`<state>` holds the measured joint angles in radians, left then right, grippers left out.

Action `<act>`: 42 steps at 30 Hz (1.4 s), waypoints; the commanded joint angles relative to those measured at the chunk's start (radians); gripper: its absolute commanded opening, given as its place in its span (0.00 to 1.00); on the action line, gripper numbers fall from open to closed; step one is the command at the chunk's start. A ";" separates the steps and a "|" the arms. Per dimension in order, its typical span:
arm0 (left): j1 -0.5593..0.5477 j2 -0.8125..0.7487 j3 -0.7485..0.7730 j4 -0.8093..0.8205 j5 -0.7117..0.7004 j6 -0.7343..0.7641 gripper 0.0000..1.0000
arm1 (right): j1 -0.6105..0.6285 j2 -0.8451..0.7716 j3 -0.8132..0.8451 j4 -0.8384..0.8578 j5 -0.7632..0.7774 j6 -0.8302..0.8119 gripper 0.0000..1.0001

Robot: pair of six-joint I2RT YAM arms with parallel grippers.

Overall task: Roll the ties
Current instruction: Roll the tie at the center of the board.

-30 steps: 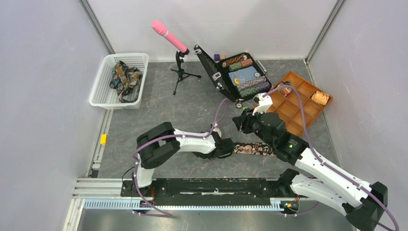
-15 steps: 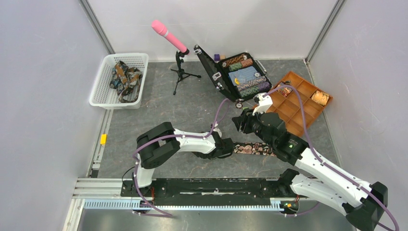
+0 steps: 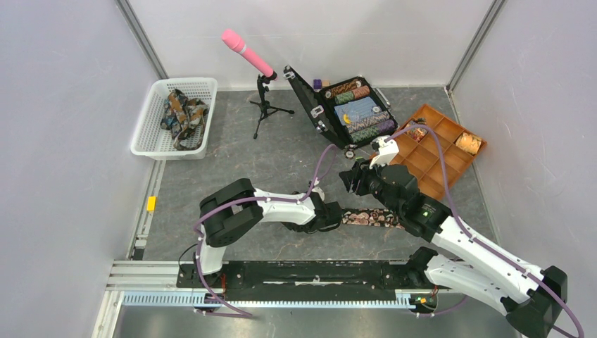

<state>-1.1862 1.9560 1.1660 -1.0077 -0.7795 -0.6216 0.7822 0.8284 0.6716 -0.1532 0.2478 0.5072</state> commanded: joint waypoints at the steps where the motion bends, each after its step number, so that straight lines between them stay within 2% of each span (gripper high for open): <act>1: -0.006 -0.031 0.026 0.059 0.045 -0.005 0.39 | -0.005 -0.005 0.045 0.013 0.015 0.000 0.53; 15: -0.007 -0.064 0.063 0.013 0.023 -0.003 0.41 | -0.004 -0.009 0.039 0.014 0.012 0.005 0.54; 23: -0.006 -0.063 0.067 -0.014 -0.005 -0.007 0.37 | -0.005 -0.014 0.031 0.014 0.012 0.010 0.54; 42: -0.006 -0.101 0.073 -0.014 0.006 -0.017 0.47 | -0.004 -0.042 0.083 -0.029 0.083 -0.011 0.55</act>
<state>-1.1862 1.8877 1.2076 -1.0195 -0.7563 -0.6201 0.7822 0.8097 0.6960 -0.1810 0.2741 0.5072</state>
